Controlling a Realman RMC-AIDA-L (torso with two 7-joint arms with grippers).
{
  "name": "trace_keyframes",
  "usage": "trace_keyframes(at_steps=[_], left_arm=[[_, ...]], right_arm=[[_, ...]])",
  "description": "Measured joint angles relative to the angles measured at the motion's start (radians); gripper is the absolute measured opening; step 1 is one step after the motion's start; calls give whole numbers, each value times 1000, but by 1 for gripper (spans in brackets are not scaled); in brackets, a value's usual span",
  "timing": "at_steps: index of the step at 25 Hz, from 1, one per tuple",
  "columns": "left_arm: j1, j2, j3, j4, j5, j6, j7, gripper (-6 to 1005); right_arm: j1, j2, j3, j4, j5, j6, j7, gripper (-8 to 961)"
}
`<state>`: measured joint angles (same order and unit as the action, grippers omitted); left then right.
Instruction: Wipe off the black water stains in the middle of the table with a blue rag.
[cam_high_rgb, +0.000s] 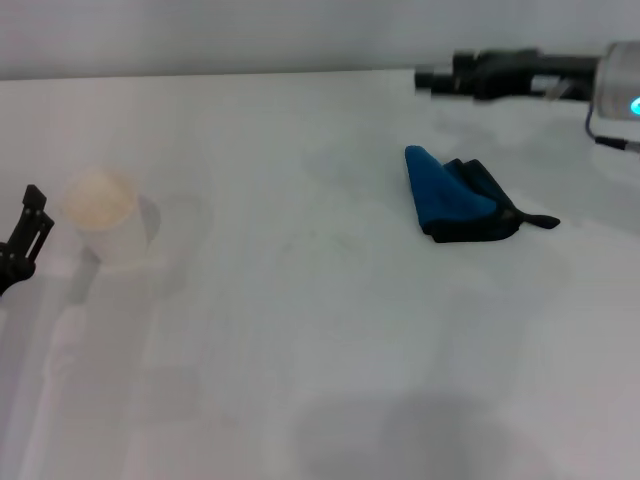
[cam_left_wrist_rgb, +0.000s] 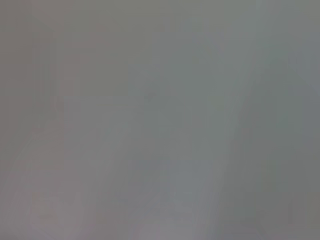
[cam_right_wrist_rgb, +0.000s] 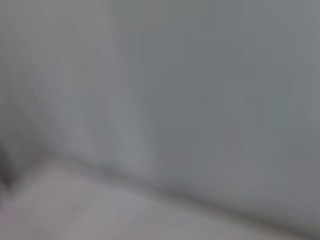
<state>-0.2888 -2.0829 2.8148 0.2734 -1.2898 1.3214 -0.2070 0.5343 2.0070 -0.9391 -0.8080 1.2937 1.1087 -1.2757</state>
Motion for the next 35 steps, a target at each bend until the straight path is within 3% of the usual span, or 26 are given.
trace_keyframes(at_steps=[5,8,13,18,21,25,35], left_arm=[[-1,-4,0,2,0,-6,0,874],[-1,-4,0,3,-3,-7,0,873],[-1,-6,0,5,-41,-26,-50,872],[-7,-2,0,-6,-59,-103,-161,873],[-11,-1,0,-7,-65,-118,-162,873],[-7,-1,0,-22,-110,-119,-160,874],[4,0,0,-31,-120,-120,-163,875]], right_arm=[[-44,0,145,180,388,72,-171,738],[-61,-2,240,306,533,87,-261,876],[-93,6,400,486,677,98,-589,876],[-90,8,420,663,814,49,-1161,876],[-83,9,421,704,839,-28,-1377,876],[-72,14,422,710,844,-103,-1417,876],[-74,13,423,716,848,-113,-1372,876]])
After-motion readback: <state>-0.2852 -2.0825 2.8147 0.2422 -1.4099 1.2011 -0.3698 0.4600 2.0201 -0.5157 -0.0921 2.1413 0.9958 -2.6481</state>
